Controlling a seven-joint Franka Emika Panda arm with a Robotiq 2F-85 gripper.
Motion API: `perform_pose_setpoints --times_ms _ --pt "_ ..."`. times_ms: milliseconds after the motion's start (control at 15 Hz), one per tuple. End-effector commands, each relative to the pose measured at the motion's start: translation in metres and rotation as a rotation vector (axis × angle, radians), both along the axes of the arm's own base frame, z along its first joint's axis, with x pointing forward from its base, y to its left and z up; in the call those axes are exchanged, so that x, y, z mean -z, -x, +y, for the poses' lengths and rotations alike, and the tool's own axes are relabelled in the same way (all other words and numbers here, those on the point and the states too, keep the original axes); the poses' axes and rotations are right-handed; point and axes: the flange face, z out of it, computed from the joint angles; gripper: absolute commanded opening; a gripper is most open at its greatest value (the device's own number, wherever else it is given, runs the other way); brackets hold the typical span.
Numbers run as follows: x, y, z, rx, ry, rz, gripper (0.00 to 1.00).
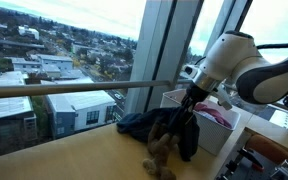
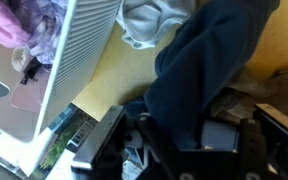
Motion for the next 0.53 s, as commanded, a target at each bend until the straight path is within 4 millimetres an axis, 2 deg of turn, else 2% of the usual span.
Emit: perform_pose_setpoints --times_ms 0,200,467 --pt "-0.035 0.009 -0.013 0.014 0.026 -0.033 0.00" --pt "-0.070 0.008 -0.022 0.027 0.057 -0.072 0.00" --pt "-0.140 0.008 -0.047 0.074 0.084 -0.141 0.00"
